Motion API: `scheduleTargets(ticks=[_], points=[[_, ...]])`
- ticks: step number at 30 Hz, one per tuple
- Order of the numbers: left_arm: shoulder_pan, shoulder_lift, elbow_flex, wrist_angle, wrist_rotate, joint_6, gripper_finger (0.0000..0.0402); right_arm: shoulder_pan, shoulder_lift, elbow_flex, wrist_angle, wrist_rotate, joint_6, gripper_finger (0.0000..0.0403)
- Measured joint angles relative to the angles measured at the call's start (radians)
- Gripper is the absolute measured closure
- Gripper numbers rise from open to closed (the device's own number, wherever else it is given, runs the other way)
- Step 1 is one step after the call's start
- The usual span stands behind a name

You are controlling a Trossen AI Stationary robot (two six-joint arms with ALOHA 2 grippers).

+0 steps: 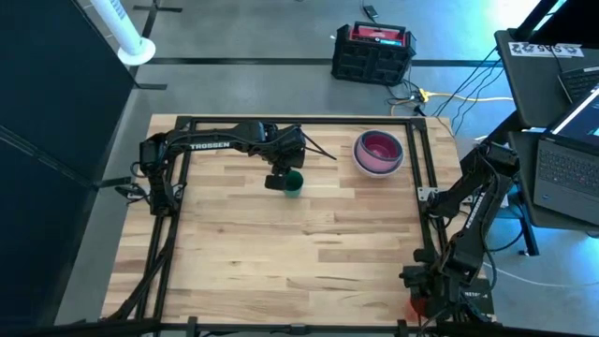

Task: Nest bowls inside each other
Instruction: Stack the orange plastic cup on top of the green plastic cup

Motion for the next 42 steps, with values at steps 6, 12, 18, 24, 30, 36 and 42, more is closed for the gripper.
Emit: scheduleTargets(ticks=[6, 12, 18, 24, 30, 36, 42], points=[[0.001, -0.001, 0.0, -0.003, 0.0, -0.013, 0.0345, -0.122, -0.012, 0.001, -0.005, 0.079, -0.046, 0.0402], [-0.01, -0.037, 0.0, -0.02, 0.0, -0.078, 0.0345, -0.39, -0.054, 0.003, -0.019, 0.152, -0.298, 0.0402], [-0.022, -0.076, 0.0, -0.038, 0.0, -0.145, 0.0345, -0.659, -0.095, 0.006, -0.032, 0.224, -0.55, 0.0402], [-0.005, -0.175, 0.0, -0.118, 0.0, -0.216, 0.0345, -0.979, -0.089, 0.114, 0.041, 0.226, -0.902, 0.0402], [0.019, -0.231, 0.0, -0.273, 0.001, -0.293, 0.0345, -1.237, -0.025, 0.298, 0.083, 0.188, -1.19, 0.0403], [0.02, -0.254, 0.0, -0.329, 0.0, -0.378, 0.0345, -1.369, 0.147, 0.531, 0.06, 0.103, -1.393, 0.0403], [0.012, -0.298, 0.0, -0.363, 0.0, -0.462, 0.0345, -1.399, 0.293, 0.717, -0.037, 0.059, -1.462, 0.0403]])
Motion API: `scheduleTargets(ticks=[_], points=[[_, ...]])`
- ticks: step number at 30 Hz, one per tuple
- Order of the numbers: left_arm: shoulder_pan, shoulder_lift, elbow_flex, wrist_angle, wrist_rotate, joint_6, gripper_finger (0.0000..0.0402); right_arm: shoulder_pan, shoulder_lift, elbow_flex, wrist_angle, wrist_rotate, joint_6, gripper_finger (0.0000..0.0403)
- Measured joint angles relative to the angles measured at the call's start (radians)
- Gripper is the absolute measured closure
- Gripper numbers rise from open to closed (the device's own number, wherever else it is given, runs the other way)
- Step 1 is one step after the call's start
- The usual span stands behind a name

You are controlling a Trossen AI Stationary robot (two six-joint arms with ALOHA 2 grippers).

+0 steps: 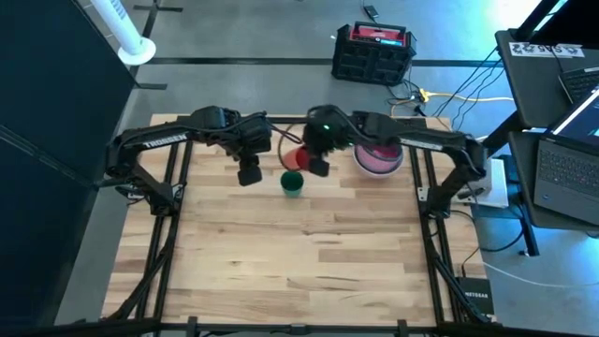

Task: Nest bowls inside each other
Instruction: Stack the orange plastic cup on top of the green plastic cup

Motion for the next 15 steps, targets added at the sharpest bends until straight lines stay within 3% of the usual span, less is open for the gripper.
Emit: scheduleTargets(ticks=[7, 15], points=[[-0.009, -0.054, 0.0, -0.037, 0.0, -0.087, 0.0345, -0.03, 0.16, 0.202, -0.12, -0.046, -0.072, 0.0403], [-0.008, -0.073, 0.0, -0.041, -0.001, -0.111, 0.0345, -0.03, 0.172, 0.215, -0.16, -0.056, -0.077, 0.0403]])
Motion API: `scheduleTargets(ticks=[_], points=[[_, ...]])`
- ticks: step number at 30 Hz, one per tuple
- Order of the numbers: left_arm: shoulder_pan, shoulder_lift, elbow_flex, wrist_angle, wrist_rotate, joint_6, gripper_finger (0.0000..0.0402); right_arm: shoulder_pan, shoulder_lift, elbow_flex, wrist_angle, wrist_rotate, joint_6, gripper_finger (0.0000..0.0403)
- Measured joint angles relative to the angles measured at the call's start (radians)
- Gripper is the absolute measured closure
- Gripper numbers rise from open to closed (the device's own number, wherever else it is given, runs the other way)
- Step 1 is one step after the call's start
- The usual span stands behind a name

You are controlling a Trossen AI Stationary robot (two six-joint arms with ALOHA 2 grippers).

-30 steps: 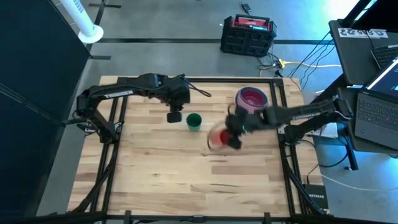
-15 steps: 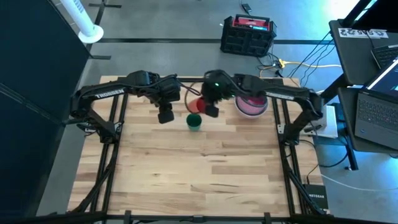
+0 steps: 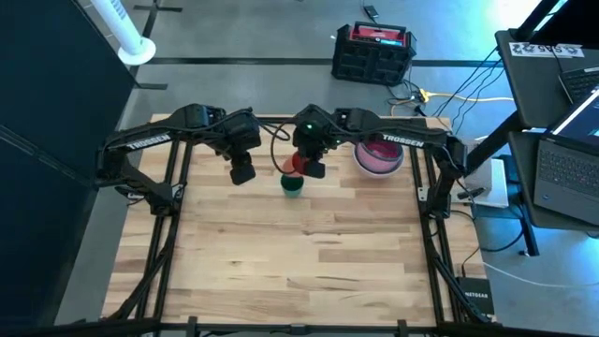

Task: Nest bowls inside each other
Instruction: Stack the orange plastic cup on top of the green plastic cup

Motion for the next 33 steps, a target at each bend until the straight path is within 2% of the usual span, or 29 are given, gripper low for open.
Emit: scheduleTargets(ticks=[9, 27, 33], points=[[0.0, 0.0, 0.0, -0.02, 0.0, 0.007, 0.0345, 0.046, 0.053, 0.0, -0.019, -0.014, -0.003, 0.0403], [0.0, 0.0, 0.0, -0.024, -0.002, 0.031, 0.0345, 0.052, 0.153, -0.002, -0.022, -0.004, -0.022, 0.0402], [0.0, 0.0, 0.0, -0.025, -0.002, 0.047, 0.0345, 0.052, 0.152, -0.002, -0.012, -0.021, -0.021, 0.0382]])
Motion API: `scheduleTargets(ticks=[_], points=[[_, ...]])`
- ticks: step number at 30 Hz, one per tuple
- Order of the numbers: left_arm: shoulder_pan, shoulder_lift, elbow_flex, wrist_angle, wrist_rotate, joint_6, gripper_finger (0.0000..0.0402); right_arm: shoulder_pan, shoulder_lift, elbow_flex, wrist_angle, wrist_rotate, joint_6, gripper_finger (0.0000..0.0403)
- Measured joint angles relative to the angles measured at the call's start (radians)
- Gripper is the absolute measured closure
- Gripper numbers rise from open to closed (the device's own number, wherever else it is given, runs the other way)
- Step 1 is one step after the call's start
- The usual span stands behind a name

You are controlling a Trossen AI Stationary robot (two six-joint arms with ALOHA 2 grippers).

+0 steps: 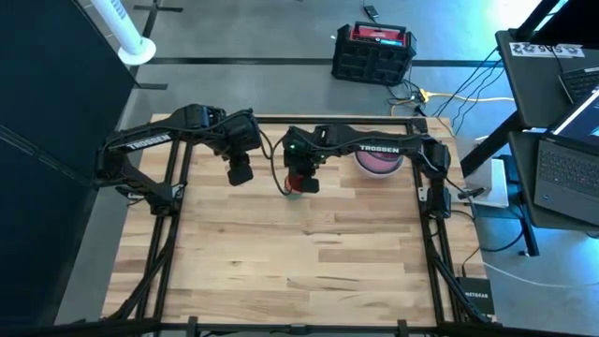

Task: Nest bowls inside each other
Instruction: Stack the orange plastic cup on top of the green plastic cup, then move the stacked of bowls beside the stacked of cup

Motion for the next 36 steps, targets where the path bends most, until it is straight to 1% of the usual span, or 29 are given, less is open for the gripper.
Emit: scheduleTargets(ticks=[4, 6, 18, 21, 24, 26, 28, 30, 33, 36], points=[[0.0, 0.0, 0.0, -0.008, 0.001, 0.002, 0.0345, 0.001, 0.0, 0.0, 0.0, -0.039, 0.001, 0.0342], [0.0, 0.0, 0.0, -0.009, 0.001, 0.002, 0.0345, 0.001, 0.0, 0.005, 0.0, -0.041, 0.001, 0.0321], [0.0, 0.0, 0.0, -0.01, 0.002, 0.005, 0.0345, -0.003, 0.0, 0.107, -0.038, -0.043, -0.025, 0.0227], [0.0, 0.0, 0.0, -0.01, 0.002, 0.007, 0.0345, -0.003, -0.001, 0.162, -0.08, -0.018, -0.036, 0.0221], [0.0, 0.0, 0.0, -0.011, 0.002, 0.007, 0.0345, -0.014, -0.002, 0.208, -0.186, 0.012, -0.047, 0.0221], [0.0, 0.0, 0.0, -0.011, 0.002, 0.012, 0.0345, -0.03, -0.015, 0.21, -0.259, 0.024, -0.046, 0.0221], [0.0, 0.0, 0.0, -0.011, 0.002, 0.02, 0.0345, -0.054, -0.041, 0.188, -0.325, 0.024, -0.034, 0.0221], [0.0, 0.0, 0.0, -0.011, 0.002, 0.03, 0.0345, -0.084, -0.084, 0.135, -0.364, 0.025, -0.013, 0.0221], [0.0, 0.0, 0.0, -0.01, 0.002, 0.038, 0.0345, -0.132, -0.183, 0.009, -0.353, 0.032, 0.022, 0.0221], [0.0, 0.0, 0.0, -0.01, 0.002, 0.054, 0.0345, -0.171, -0.313, -0.137, -0.303, 0.046, 0.067, 0.0221]])
